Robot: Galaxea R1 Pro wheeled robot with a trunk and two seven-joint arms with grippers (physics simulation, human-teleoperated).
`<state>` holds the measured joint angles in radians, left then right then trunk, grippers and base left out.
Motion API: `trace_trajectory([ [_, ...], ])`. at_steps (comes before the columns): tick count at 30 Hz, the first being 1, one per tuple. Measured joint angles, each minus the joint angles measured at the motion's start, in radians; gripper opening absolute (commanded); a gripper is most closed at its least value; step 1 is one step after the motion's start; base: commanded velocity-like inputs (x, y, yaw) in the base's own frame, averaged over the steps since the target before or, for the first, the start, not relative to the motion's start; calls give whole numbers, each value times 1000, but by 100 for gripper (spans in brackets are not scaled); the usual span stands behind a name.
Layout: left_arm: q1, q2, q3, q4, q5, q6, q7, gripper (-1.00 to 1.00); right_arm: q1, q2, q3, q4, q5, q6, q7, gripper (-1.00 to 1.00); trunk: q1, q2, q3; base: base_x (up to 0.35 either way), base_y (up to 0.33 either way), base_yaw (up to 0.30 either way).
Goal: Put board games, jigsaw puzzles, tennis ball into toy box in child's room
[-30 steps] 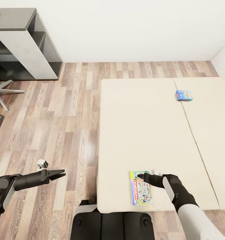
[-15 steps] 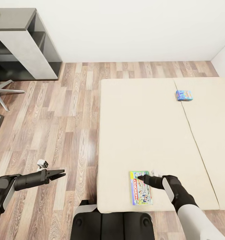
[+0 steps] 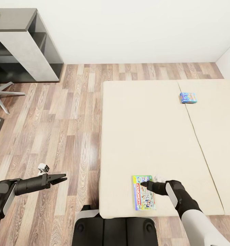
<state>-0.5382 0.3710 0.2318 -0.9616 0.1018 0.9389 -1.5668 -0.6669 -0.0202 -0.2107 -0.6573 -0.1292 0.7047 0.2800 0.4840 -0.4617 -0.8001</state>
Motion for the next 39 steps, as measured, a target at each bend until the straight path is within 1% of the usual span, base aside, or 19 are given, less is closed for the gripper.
trace_trajectory([
  [6,0,0,-1,0,0,0,0,100,0,0,0,0,1,33,-5,100,0,0,0,0,0,0],
  [10,0,0,0,0,0,0,0,100,0,0,0,0,1,41,-5,100,0,0,0,0,0,0],
  [39,0,0,0,0,0,0,0,100,0,1,0,0,1,35,-5,100,0,0,0,0,13,0],
])
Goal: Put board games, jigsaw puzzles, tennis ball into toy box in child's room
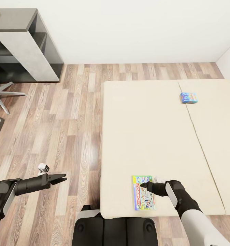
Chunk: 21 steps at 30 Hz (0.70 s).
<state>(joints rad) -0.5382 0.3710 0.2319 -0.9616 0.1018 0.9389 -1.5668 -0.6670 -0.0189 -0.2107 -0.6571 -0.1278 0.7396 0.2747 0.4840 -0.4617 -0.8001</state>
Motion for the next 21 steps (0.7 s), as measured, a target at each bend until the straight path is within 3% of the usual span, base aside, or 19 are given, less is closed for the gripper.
trace_trajectory([
  [11,0,0,0,0,0,1,0,100,0,0,1,0,1,-2,0,100,0,0,0,0,7,0],
  [21,0,0,0,0,0,2,0,100,0,0,2,0,1,-2,0,100,0,0,0,0,99,0],
])
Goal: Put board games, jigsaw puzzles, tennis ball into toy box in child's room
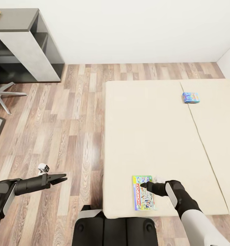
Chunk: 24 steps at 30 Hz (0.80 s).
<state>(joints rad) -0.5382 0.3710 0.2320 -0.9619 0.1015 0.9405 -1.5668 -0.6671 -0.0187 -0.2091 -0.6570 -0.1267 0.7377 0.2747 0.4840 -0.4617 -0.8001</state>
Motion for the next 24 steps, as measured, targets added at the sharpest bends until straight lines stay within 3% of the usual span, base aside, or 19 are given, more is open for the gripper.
trace_trajectory([
  [12,0,0,0,0,0,0,0,100,0,0,0,0,0,0,0,100,0,0,0,0,94,0],
  [24,0,0,0,0,0,0,0,100,0,0,0,-1,-1,-3,1,100,0,0,0,0,9,0],
])
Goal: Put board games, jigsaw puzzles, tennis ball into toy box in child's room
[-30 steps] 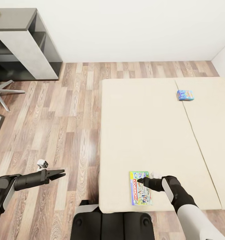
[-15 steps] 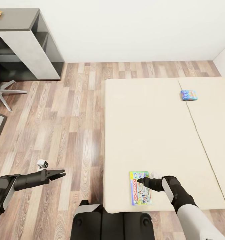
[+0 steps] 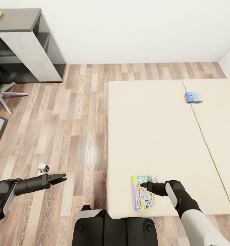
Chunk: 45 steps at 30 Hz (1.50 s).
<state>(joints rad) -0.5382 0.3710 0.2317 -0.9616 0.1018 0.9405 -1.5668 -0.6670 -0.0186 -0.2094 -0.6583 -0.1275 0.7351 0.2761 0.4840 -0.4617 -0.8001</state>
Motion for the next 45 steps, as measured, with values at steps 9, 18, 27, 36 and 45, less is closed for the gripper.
trace_trajectory([
  [9,0,0,0,0,0,0,0,100,0,0,0,0,0,-1,0,100,0,0,0,0,0,0],
  [18,0,0,0,0,0,0,0,100,0,0,0,0,0,0,0,100,0,0,0,0,0,0],
  [27,0,0,0,0,0,0,0,100,0,0,0,0,0,0,0,100,0,0,0,0,0,0],
  [36,0,1,0,0,0,-1,0,100,0,0,0,0,0,-1,0,100,0,0,0,0,0,0],
  [45,0,1,0,0,0,0,0,100,0,0,0,0,0,-1,0,100,0,0,0,0,0,0],
])
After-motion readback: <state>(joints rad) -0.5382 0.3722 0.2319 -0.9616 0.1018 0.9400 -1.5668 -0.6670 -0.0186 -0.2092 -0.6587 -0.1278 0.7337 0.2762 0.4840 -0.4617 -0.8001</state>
